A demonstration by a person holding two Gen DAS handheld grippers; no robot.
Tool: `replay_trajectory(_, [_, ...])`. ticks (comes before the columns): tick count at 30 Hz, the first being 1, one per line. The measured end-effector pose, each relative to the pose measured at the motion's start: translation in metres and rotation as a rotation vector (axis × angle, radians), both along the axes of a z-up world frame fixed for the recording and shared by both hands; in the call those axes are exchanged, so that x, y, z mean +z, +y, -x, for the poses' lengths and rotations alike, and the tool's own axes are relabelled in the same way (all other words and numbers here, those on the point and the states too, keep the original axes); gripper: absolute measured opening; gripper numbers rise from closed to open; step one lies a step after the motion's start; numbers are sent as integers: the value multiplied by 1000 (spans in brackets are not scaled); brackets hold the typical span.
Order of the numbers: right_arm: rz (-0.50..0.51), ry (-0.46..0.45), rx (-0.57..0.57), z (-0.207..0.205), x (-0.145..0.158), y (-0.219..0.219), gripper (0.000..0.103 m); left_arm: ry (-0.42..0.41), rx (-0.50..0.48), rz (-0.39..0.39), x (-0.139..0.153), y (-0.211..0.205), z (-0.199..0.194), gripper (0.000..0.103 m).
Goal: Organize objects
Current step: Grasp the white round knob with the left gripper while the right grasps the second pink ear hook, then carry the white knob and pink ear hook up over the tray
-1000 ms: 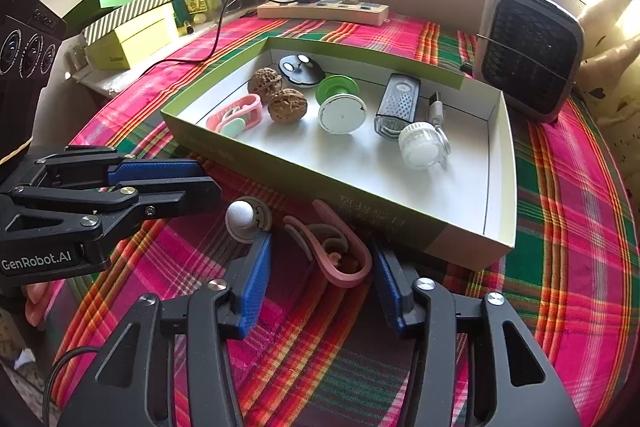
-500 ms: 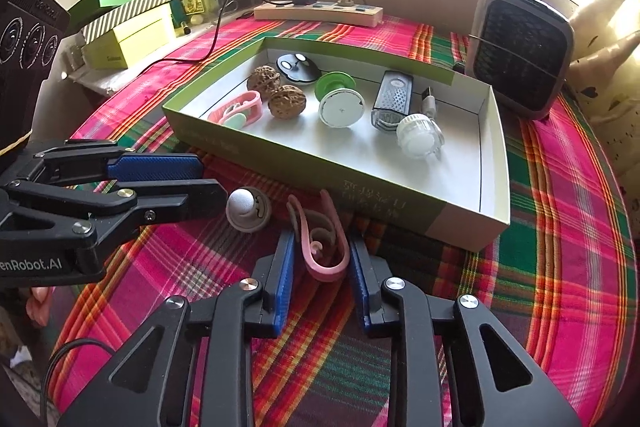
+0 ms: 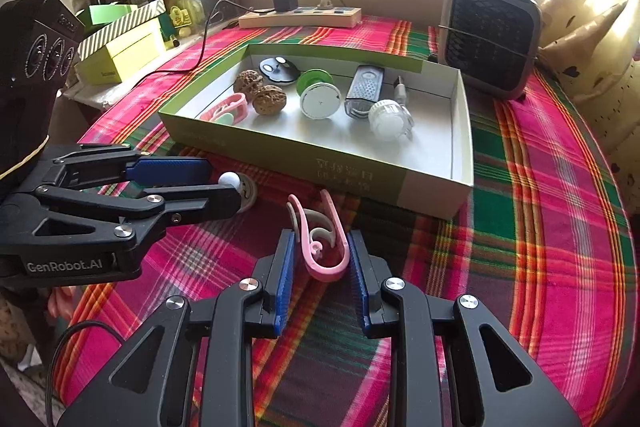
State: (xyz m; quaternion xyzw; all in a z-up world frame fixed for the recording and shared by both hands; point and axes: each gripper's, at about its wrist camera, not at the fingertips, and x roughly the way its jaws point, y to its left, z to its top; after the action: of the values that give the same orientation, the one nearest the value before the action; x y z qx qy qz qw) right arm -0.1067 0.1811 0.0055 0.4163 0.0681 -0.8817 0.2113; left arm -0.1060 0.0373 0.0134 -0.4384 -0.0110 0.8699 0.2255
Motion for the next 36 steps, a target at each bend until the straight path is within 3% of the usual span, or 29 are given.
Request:
replay_trajectory(14, [17,1,-15,2,0,8,27,12,14,69,-5,14,3,40])
replay_trajectory(23, [23,-11,-7,2,-3,6,27,31,19,100,-6,16,3,23])
replay_trajectory(36, [17,-13,-9,2,-3,4,27,38,17,106,-6,16,1,23])
